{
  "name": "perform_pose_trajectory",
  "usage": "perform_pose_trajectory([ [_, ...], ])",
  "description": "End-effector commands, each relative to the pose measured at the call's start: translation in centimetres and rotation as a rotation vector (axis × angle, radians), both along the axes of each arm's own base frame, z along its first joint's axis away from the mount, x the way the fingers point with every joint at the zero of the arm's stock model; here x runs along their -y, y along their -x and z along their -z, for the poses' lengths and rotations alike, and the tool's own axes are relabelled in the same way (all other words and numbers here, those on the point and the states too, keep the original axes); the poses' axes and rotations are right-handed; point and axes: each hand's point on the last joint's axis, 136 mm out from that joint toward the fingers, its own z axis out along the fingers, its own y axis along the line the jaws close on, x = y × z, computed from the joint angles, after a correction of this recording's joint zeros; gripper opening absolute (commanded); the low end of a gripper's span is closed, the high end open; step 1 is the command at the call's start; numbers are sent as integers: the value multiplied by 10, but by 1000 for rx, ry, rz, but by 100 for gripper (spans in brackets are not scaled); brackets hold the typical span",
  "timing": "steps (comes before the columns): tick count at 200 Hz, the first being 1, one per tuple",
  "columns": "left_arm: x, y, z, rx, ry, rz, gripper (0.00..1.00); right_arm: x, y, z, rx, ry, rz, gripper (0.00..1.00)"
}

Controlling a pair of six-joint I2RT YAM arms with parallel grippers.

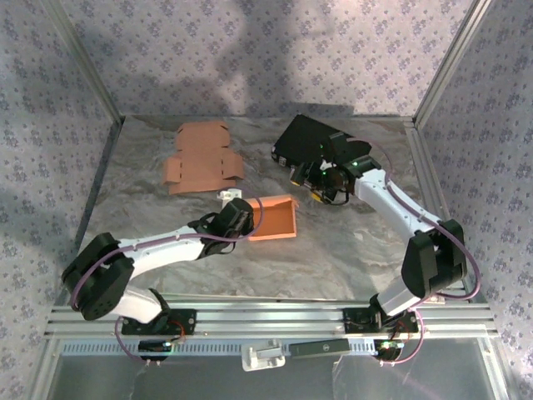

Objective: Fold the paper box

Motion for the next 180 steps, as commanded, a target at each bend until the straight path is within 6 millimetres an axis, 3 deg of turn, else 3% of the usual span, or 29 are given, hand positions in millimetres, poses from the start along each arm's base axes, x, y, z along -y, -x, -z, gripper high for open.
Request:
perform_pose_trajectory([
  [1,10,-2,-22,27,28,23,4,-10,3,4,-58,-63,-4,73],
  [34,12,-3,-22,25,32,24,4,-24,4,11,-88,-135,-13,71],
  [108,16,-6,-20,21,8,34,4,-34,6,14,-95,-152,-34,55],
  [180,24,-13,-11,0,5,22,4,-39,10,22,-109,-168,-35,48],
])
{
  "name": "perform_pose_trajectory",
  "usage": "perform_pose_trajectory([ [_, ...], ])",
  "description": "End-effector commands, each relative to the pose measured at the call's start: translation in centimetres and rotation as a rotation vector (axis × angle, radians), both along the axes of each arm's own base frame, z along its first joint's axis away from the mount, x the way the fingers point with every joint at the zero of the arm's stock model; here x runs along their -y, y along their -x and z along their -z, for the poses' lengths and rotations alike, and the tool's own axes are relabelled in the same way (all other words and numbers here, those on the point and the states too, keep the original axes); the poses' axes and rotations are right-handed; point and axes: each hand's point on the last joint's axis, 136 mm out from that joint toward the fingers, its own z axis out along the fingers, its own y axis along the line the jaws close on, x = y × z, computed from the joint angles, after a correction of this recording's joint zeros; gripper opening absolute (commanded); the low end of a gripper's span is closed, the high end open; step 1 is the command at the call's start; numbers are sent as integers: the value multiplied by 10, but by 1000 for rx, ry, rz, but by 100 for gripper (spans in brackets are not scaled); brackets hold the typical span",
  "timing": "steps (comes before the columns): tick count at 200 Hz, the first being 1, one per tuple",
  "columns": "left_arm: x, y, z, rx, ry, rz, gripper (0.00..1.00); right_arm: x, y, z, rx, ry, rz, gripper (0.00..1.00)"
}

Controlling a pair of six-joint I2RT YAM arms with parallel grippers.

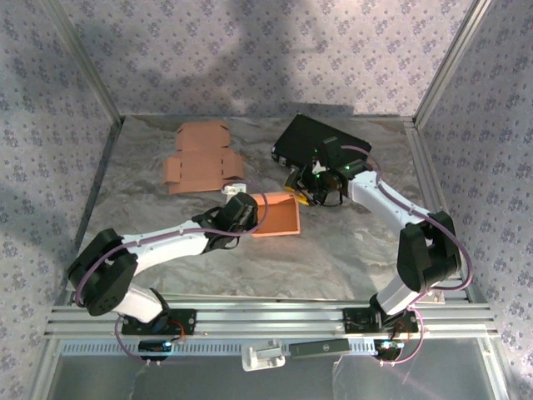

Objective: Fold the paper box

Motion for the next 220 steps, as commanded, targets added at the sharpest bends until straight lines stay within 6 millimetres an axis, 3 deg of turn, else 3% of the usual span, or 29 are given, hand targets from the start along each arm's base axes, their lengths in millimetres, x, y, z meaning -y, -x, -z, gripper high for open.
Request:
perform_pose_trajectory([
  [1,12,-4,-6,9,21,11,4,-6,4,6,-27,-18,-6,48],
  [12,14,-5,-5,6,23,10,4,-7,3,6,-26,-18,-7,47],
  [16,15,-5,-5,6,25,10,4,-3,9,19,-53,-4,-7,47],
  [22,15,-6,-4,3,25,7,4,-3,10,22,-59,0,-8,46],
  [108,25,0,3,-9,67,19,6,5,21,46,-66,14,-9,40],
  [146,27,3,3,-11,76,23,7,0,17,36,-53,-31,6,39],
  [220,31,-3,-42,36,111,29,7,-3,15,16,-59,-50,32,39],
])
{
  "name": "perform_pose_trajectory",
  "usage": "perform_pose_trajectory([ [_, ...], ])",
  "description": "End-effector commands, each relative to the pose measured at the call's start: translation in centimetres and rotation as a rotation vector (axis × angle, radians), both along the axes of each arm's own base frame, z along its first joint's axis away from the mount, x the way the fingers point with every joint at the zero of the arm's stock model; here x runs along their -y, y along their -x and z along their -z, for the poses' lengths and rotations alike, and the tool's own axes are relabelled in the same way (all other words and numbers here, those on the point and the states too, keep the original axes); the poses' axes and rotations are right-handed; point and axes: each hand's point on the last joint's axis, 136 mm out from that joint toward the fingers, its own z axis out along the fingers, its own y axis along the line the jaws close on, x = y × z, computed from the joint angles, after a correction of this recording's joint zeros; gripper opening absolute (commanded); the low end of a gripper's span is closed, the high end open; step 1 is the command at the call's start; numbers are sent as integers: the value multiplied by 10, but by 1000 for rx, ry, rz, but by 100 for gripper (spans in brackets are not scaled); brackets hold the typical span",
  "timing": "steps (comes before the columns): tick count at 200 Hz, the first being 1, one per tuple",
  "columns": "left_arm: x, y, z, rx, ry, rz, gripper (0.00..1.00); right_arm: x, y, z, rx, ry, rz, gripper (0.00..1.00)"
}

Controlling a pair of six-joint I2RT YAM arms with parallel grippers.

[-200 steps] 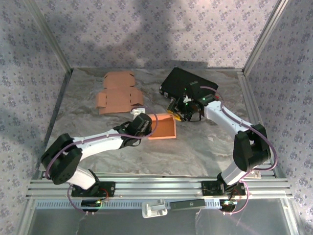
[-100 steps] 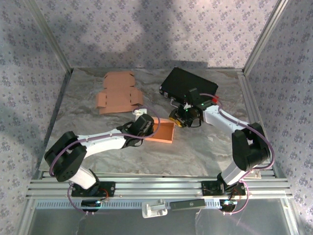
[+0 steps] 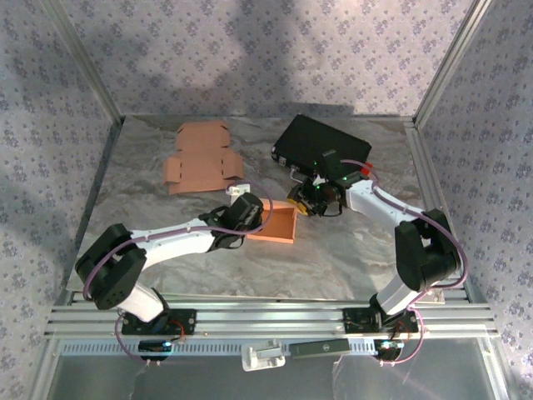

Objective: Fold the paper box

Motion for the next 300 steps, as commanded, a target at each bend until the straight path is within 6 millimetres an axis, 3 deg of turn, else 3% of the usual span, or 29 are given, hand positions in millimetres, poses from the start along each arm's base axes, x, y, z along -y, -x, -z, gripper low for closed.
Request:
perform_pose_trajectory([
  [1,19,-3,-45,60,101,34,7,-6,1,-21,11,-42,3,39],
  [24,19,-4,-44,57,97,36,7,-6,1,-15,0,-37,8,38],
  [86,15,1,-1,-5,132,33,8,-7,4,9,-3,-23,20,36],
  [170,11,16,12,-34,156,48,12,-8,18,20,60,70,-15,31],
  [190,8,21,12,-43,176,41,19,-6,20,22,72,100,-22,31],
  [235,0,32,-11,-31,230,28,52,-3,22,21,92,156,-31,30],
  [300,2,59,-34,-60,340,86,68,-4,23,24,103,198,-39,29],
])
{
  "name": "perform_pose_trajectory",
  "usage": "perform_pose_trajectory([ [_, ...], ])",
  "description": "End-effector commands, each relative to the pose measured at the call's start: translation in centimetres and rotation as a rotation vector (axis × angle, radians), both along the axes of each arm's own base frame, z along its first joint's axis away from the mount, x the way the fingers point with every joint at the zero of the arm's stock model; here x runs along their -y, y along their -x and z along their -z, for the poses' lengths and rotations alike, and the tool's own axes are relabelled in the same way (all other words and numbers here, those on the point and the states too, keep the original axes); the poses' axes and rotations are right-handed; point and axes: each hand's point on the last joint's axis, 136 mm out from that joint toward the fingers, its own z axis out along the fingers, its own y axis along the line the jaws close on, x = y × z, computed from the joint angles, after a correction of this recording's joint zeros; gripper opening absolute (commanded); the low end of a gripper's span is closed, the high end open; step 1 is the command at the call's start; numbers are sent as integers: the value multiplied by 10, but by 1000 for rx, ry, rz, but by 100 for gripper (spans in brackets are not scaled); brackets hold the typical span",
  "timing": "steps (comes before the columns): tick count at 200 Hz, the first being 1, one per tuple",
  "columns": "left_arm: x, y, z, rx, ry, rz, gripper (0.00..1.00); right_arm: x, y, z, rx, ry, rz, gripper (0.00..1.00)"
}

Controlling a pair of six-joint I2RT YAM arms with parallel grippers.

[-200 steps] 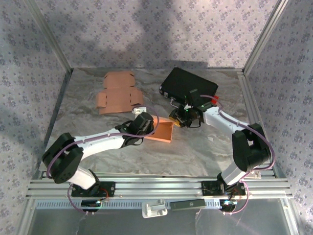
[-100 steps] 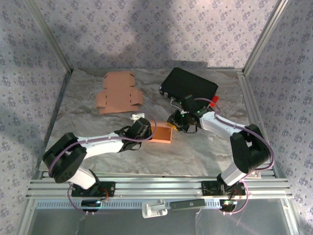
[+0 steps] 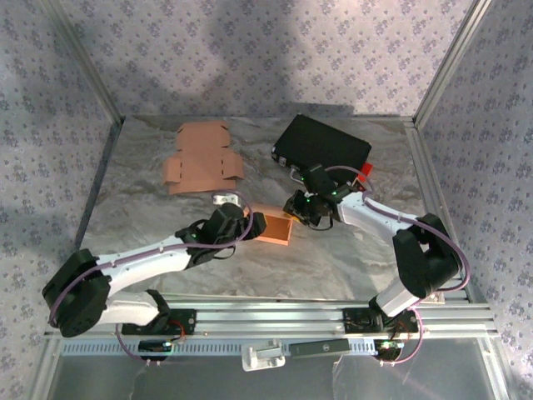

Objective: Fold the paper box

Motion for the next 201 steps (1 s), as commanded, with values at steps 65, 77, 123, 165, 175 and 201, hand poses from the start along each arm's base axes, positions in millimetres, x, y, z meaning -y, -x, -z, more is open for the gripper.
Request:
perform_pose_trajectory([
  [65,0,32,-18,-77,86,53,71,6,2,-2,6,56,-5,29],
  [77,-4,33,-24,-74,89,44,71,6,3,-2,7,60,-9,29],
  [123,-44,9,-43,-96,87,-33,70,7,3,-2,8,65,-12,29],
  [165,-40,-23,-23,-221,108,14,61,7,3,0,6,69,-16,28],
  [175,-34,-29,-17,-239,98,34,60,7,2,0,7,69,-16,28],
  [201,-23,-37,3,-287,59,58,53,8,2,1,2,77,-19,28],
])
